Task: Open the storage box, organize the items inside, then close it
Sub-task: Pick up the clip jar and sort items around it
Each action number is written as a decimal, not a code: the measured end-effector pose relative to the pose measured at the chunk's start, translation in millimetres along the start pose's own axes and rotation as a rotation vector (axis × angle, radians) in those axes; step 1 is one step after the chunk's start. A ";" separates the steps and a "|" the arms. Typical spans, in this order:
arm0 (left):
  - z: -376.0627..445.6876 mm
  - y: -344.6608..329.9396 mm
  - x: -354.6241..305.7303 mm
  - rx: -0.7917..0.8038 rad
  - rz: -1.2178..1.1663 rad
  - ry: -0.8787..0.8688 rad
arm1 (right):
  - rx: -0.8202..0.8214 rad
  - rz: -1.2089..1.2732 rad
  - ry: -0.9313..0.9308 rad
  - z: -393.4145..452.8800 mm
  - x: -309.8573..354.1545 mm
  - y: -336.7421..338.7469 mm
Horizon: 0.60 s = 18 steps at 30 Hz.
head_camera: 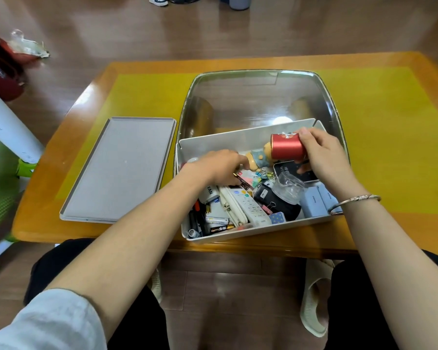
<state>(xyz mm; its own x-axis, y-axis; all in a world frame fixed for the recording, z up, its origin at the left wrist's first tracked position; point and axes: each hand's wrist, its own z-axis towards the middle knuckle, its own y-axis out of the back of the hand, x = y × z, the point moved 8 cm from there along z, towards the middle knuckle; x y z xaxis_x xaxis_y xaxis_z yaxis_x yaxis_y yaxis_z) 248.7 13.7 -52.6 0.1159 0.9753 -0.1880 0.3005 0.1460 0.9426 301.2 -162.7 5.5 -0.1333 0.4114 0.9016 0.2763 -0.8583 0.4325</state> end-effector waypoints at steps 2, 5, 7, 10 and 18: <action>1.1 -0.5 -3.6 -0.007 -0.022 -0.010 | 0.008 -0.006 -0.011 -0.4 -0.5 -1.7; 3.0 -2.0 -6.9 -0.013 -0.106 0.026 | 0.003 -0.025 -0.015 -0.1 0.1 -3.0; 3.8 -2.5 -8.1 -0.046 -0.065 0.053 | 0.011 -0.028 -0.014 -0.6 1.2 -5.3; 3.6 -3.0 -8.8 -0.129 -0.008 0.134 | 0.011 -0.012 -0.035 -1.1 1.3 -7.8; 7.4 -9.2 -9.2 -0.229 0.093 0.331 | -0.030 -0.098 -0.062 2.5 -6.5 -4.7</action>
<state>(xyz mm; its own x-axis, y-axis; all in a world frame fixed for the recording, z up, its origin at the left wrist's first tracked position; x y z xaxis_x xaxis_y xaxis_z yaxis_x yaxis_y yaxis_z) 251.8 2.2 -61.6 -0.1894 0.9813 -0.0353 0.0805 0.0513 0.9954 303.2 -160.5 -2.5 -0.0990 0.5110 0.8539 0.2365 -0.8214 0.5190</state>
